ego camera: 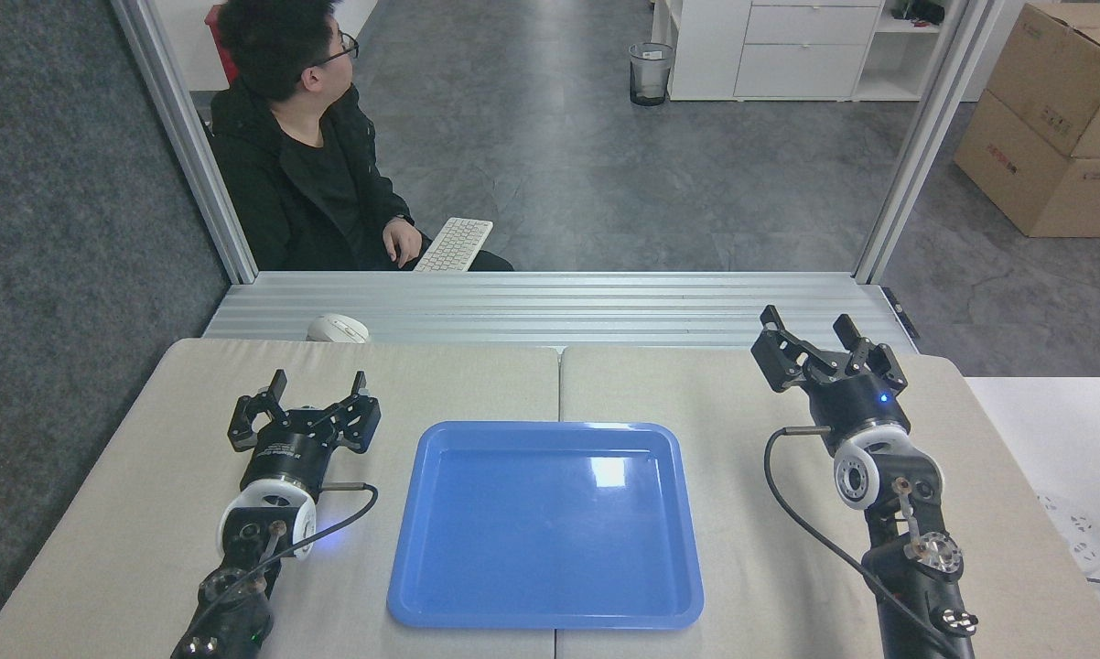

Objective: Pick up switch part and place in tray
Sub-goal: 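Lower the open left gripper onto the small switch part near it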

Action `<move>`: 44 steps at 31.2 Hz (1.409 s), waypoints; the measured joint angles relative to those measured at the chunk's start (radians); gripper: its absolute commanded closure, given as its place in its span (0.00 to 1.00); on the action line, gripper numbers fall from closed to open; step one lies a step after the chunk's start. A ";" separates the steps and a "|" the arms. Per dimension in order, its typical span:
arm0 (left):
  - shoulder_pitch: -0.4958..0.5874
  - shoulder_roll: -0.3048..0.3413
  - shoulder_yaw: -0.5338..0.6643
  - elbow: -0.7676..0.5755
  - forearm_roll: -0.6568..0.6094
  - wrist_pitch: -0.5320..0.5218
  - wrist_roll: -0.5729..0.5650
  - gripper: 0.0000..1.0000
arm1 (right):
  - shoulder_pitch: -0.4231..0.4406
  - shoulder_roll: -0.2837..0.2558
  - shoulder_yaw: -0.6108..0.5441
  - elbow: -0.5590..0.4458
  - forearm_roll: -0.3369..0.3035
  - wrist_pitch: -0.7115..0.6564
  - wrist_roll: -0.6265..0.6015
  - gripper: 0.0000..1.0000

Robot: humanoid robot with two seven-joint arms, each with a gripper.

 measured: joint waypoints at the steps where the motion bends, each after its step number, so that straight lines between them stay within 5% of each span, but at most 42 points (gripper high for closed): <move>1: -0.001 0.001 0.000 0.007 0.000 -0.001 0.000 0.00 | 0.000 0.000 0.000 0.000 0.000 0.000 0.000 0.00; 44: -0.127 0.042 -0.033 0.448 -0.002 0.003 0.042 0.00 | 0.000 0.000 0.000 -0.001 -0.002 0.000 0.000 0.00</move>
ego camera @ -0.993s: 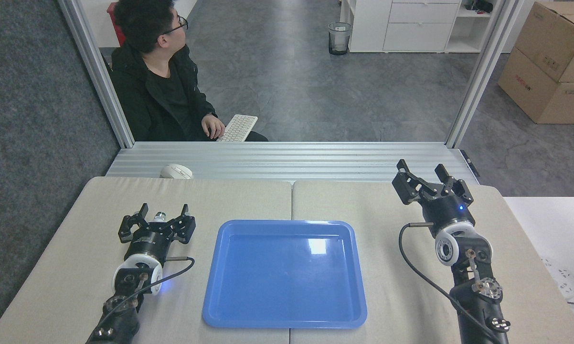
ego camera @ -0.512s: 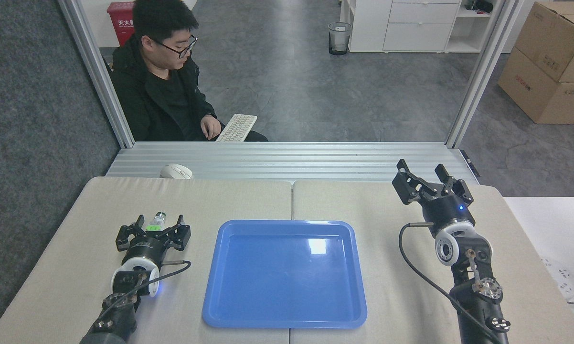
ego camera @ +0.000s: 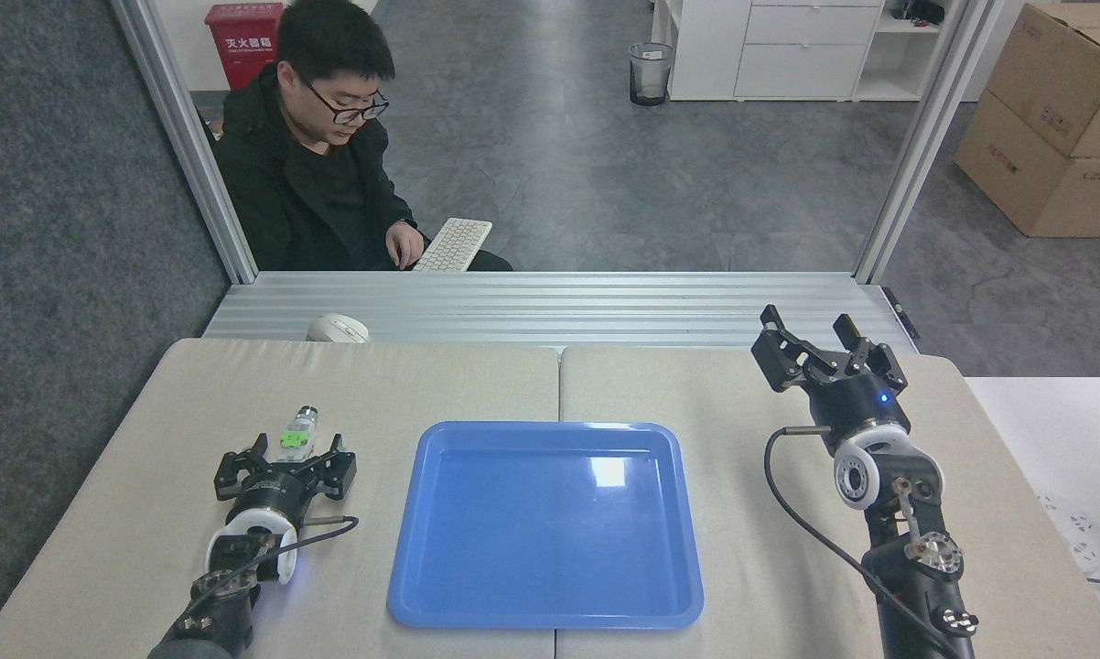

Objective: Pick up switch part and place in tray
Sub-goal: 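Lower the open left gripper onto the small switch part near it, then close the left gripper on the switch part and lift it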

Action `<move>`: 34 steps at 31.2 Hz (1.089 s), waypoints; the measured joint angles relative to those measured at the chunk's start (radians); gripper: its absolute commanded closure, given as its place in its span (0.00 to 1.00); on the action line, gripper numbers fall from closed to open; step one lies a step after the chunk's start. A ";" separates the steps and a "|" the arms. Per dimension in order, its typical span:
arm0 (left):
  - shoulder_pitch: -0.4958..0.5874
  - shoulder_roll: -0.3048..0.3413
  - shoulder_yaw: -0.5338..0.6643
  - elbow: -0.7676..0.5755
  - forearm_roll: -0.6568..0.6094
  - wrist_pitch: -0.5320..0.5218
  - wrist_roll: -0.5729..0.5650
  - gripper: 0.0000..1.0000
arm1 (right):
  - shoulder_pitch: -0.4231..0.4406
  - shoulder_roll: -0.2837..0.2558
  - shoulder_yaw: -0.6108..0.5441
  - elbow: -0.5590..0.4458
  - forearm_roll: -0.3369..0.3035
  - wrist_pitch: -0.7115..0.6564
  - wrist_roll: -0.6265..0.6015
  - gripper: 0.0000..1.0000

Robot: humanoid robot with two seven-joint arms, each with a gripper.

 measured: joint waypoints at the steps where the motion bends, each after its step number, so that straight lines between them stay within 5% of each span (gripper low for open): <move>1: 0.000 0.001 -0.002 0.004 0.000 0.000 0.001 0.00 | 0.000 0.000 0.000 0.000 0.000 0.000 0.000 0.00; 15: -0.010 0.005 -0.021 0.037 0.004 0.000 0.004 0.02 | 0.000 0.000 0.000 0.000 0.000 0.000 0.000 0.00; 19: -0.012 0.006 -0.025 0.043 0.005 0.001 0.023 0.17 | 0.000 0.000 0.000 0.000 0.000 0.000 0.000 0.00; 24: -0.014 0.006 -0.028 0.048 0.005 0.000 0.033 0.58 | 0.000 0.000 0.000 0.000 -0.001 0.000 0.000 0.00; 30: -0.013 0.007 -0.032 0.053 0.004 -0.010 0.037 0.62 | 0.000 0.000 0.000 0.000 -0.001 0.000 0.000 0.00; 34: -0.013 0.008 -0.037 0.055 0.003 -0.013 0.039 0.79 | 0.000 0.000 0.000 0.000 -0.001 0.000 0.000 0.00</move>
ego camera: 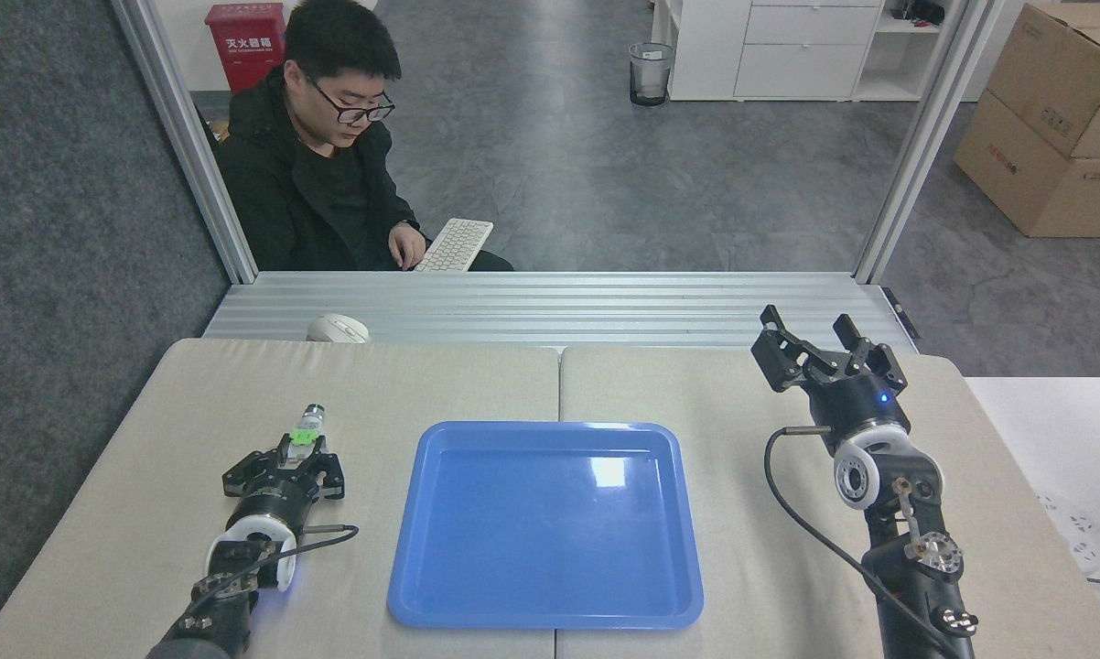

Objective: Pick up switch part and place in tray
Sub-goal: 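Close the left gripper on the switch part and lift it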

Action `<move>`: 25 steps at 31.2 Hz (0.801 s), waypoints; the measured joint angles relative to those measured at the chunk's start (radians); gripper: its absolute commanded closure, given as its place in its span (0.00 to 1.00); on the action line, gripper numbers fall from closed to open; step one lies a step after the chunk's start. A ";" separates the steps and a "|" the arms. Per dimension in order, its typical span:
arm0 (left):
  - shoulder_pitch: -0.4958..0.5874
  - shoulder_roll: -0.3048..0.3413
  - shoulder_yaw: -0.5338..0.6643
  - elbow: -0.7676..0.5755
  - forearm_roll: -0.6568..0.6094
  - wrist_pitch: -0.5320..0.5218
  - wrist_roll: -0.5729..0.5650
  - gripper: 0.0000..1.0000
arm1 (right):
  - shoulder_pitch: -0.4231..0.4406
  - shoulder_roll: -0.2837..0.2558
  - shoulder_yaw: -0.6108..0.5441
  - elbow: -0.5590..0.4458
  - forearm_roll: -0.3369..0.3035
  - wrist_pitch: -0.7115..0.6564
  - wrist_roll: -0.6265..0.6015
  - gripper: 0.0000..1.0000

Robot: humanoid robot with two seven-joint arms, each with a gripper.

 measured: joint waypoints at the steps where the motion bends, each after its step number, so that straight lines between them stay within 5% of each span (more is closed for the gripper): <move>1: 0.000 0.000 -0.002 0.001 0.000 -0.001 0.000 0.86 | 0.000 0.000 0.000 0.000 0.000 0.000 0.000 0.00; 3: 0.001 0.000 -0.005 0.002 -0.001 -0.002 0.001 1.00 | 0.000 0.000 0.000 0.000 0.000 0.000 0.000 0.00; 25: 0.047 0.028 -0.026 -0.148 0.006 -0.024 -0.013 1.00 | 0.000 0.000 0.000 0.000 0.000 0.000 0.000 0.00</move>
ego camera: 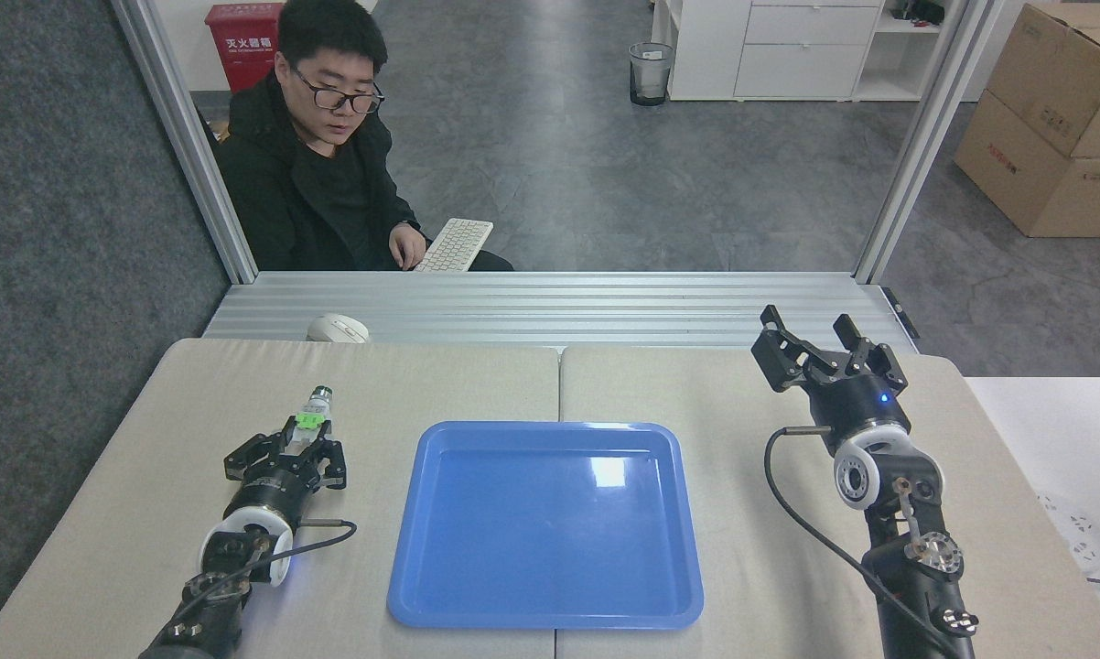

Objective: Pick up switch part and place in tray
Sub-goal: 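Close the left gripper on the switch part and lift it, then carry the switch part with the left gripper over the blue tray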

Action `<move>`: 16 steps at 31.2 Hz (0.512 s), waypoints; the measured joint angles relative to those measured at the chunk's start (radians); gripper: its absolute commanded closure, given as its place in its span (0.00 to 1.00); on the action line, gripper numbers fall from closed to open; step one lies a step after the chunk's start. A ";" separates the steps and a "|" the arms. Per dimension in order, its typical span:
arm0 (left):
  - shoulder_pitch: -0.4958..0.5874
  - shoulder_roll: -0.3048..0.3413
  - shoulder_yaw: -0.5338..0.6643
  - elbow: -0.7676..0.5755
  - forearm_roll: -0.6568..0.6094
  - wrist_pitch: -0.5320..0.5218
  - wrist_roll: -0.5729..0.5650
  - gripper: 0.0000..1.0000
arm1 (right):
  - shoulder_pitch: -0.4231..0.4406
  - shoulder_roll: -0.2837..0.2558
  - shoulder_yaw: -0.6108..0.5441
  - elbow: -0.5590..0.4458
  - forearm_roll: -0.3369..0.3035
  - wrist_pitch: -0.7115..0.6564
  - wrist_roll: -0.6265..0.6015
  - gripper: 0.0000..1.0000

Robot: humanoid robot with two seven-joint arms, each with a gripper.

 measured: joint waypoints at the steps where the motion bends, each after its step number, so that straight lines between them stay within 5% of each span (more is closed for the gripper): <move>1: 0.006 0.004 0.000 -0.018 0.005 0.000 -0.001 1.00 | 0.000 0.000 0.000 0.000 0.000 0.000 0.000 0.00; 16: 0.150 0.055 -0.003 -0.407 0.103 -0.127 -0.094 1.00 | 0.000 0.000 0.000 0.000 0.000 0.000 0.000 0.00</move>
